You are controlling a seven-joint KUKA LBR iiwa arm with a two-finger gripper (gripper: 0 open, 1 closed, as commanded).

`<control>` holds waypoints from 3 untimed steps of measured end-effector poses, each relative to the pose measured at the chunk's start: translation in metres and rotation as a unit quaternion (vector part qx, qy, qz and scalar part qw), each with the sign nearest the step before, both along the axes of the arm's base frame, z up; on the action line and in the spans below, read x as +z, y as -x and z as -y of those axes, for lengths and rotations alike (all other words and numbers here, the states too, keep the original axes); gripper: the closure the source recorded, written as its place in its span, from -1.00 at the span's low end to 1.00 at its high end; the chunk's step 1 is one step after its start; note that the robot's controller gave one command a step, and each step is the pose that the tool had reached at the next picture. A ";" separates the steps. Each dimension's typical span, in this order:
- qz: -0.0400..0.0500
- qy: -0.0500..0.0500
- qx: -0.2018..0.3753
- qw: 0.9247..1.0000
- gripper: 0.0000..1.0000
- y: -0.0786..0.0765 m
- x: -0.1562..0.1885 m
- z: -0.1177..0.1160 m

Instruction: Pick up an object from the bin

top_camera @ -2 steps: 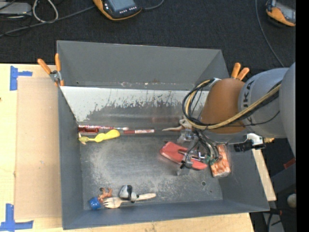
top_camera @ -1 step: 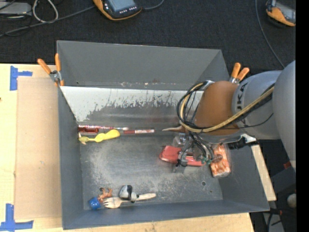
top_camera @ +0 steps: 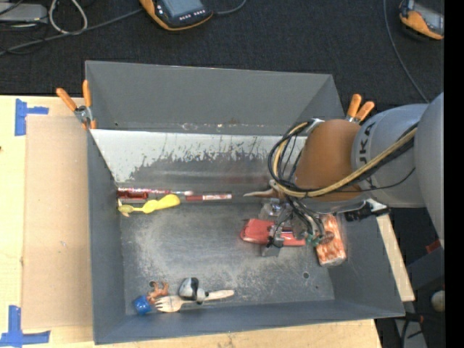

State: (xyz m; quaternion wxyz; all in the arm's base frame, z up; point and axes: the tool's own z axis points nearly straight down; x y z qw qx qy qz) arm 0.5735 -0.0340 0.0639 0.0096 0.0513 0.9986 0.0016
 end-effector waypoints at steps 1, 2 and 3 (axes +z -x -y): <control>-0.006 0.000 0.001 1.000 1.00 0.002 0.024 0.004; -0.002 0.001 0.015 1.000 1.00 -0.001 0.063 0.002; -0.005 0.003 0.188 0.982 1.00 -0.004 0.025 0.029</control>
Offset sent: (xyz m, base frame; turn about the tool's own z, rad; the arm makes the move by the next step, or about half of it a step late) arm 0.0014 0.0098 0.0279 -0.1072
